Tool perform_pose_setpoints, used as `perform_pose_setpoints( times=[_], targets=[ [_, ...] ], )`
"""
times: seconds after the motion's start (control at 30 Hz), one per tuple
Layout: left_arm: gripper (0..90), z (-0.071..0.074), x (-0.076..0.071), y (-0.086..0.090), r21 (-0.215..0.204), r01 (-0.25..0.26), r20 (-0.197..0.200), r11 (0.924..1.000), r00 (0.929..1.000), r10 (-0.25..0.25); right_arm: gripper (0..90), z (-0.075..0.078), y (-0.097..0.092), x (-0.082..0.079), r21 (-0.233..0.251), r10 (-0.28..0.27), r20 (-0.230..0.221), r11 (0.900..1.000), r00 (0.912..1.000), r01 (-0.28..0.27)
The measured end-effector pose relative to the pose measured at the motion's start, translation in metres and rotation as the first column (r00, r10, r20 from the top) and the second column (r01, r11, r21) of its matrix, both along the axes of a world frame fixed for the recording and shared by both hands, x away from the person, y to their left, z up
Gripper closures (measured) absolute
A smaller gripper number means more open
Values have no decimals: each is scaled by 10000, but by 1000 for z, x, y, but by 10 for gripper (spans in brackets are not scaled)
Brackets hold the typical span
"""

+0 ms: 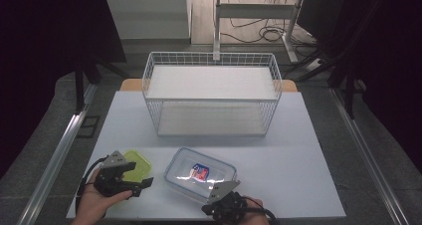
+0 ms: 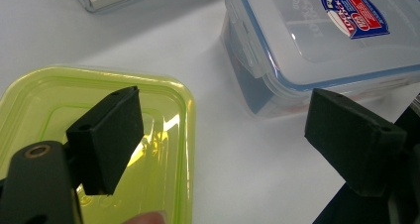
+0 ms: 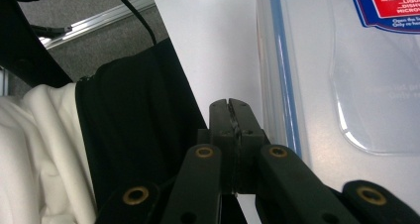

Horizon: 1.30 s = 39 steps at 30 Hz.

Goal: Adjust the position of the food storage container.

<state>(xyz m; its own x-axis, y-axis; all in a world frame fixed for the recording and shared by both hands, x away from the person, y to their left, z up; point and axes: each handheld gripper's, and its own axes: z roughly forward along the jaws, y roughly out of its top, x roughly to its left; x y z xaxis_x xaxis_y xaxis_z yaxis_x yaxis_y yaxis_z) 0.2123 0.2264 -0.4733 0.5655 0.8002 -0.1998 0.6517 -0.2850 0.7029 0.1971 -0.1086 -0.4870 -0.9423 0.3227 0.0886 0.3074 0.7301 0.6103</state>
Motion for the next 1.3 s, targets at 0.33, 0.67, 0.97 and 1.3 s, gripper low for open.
perform_pose_setpoints(
  times=[0.33, 0.67, 0.97, 1.3],
  targets=[
    [150, 0, 0, -1, 6, 27, 4, 10000, 10000, -27, 895, 5, -16, 14, -48, -643, 368, 9979, 9972, 645],
    [149, 0, 0, -5, -19, 29, 26, 10000, 10000, -29, 895, 6, -35, 32, 90, -1407, 473, 9900, 9889, 1405],
    [147, 4, -1, -8, -187, -91, 107, 9998, 9999, 93, 896, 5, -42, 40, 195, -1712, 457, 9852, 9842, 1705],
    [143, 18, 1, -23, -520, -473, 130, 9975, 9988, 481, 894, 26, -59, 45, 1197, -2142, 444, 9708, 9758, 2077]
  ],
)
